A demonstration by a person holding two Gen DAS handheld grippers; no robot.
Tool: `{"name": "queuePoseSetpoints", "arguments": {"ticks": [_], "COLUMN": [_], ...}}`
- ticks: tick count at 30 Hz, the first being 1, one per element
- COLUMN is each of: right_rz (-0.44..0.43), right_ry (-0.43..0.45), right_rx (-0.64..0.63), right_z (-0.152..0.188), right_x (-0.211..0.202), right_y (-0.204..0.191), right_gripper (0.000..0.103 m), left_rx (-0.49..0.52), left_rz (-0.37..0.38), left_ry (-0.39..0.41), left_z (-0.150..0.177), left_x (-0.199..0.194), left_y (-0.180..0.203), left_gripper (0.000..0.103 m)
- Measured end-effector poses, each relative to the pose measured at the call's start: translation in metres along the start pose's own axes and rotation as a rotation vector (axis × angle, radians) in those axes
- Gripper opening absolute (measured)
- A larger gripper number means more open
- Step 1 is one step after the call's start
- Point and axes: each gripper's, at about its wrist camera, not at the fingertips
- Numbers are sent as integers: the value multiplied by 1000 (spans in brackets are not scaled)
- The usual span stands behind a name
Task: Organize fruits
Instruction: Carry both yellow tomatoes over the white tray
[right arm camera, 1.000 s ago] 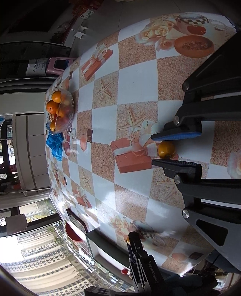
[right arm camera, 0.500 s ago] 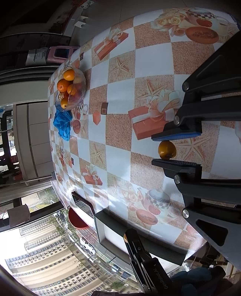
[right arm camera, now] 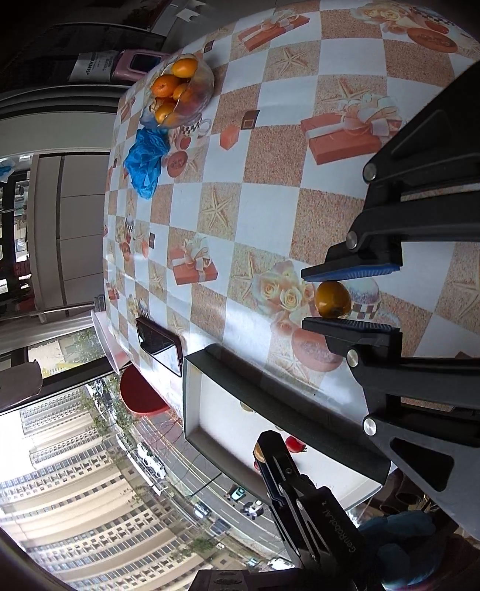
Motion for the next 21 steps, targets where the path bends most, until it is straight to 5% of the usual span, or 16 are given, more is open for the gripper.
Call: {"name": "queuePoseSetpoints", "arguments": {"ticks": [21], "right_rz": [-162], "right_ry": [-92], "right_rx": [-175], "right_z": [-56], "right_x": [64], "right_y": [-129], "right_gripper": [21], "left_rx": [-159], "left_rz": [-176], "left_ry": [48], "left_z": [0], "left_x": [-25], "left_y": [-117], "left_gripper": [24]}}
Point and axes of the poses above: each gripper's, at about its wrist camera, not at the fingertips, and x roughly the way its jaws point, y to its right, z to its underside
